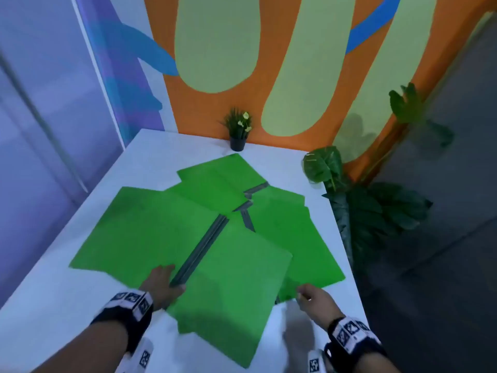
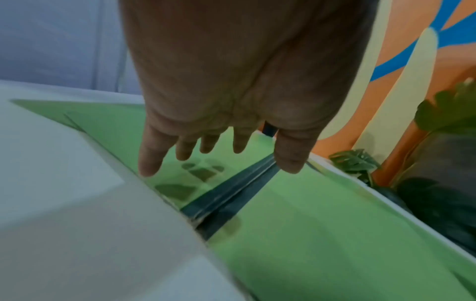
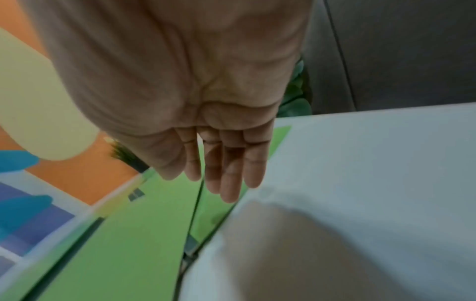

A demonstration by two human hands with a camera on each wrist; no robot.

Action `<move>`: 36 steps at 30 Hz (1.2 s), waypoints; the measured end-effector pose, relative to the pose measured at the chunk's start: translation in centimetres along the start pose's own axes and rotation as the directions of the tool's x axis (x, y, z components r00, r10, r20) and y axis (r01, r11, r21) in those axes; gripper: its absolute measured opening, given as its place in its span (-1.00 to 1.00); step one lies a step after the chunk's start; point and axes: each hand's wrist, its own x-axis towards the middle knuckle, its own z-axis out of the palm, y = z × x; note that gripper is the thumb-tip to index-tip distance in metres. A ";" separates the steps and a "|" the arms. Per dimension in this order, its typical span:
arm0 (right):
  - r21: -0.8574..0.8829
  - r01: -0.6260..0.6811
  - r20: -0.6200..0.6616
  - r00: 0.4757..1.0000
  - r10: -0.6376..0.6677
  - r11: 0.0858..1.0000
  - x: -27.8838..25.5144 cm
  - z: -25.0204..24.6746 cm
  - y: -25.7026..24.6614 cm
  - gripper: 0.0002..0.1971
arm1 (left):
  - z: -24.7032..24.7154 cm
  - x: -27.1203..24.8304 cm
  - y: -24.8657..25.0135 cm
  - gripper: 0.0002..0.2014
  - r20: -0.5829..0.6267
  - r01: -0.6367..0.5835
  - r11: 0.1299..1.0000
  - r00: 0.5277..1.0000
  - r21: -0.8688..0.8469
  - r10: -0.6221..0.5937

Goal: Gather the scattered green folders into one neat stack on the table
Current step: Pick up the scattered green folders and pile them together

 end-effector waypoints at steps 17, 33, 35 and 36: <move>0.549 -0.001 -0.093 0.994 0.062 0.836 2.5 3.5 -2.7 -0.73 | 4.2 -1.9 -0.3 0.00 0.073 -0.019 0.996 0.997 0.091 0.012; 0.564 0.394 -0.270 0.918 -0.289 0.725 1.2 -1.7 -11.2 -0.83 | -7.8 -8.2 7.4 -0.86 -0.550 -0.427 0.781 0.825 -0.455 0.131; 0.216 0.324 -0.172 0.941 -0.291 0.921 2.4 -0.2 -9.8 -0.72 | -7.6 -7.6 5.7 -0.82 -0.544 -0.366 0.785 0.838 -0.500 0.044; 0.010 0.280 -0.136 0.952 -0.276 0.960 2.9 0.6 -8.9 -0.72 | -7.2 -7.2 4.9 -0.80 -0.536 -0.324 0.799 0.844 -0.507 0.002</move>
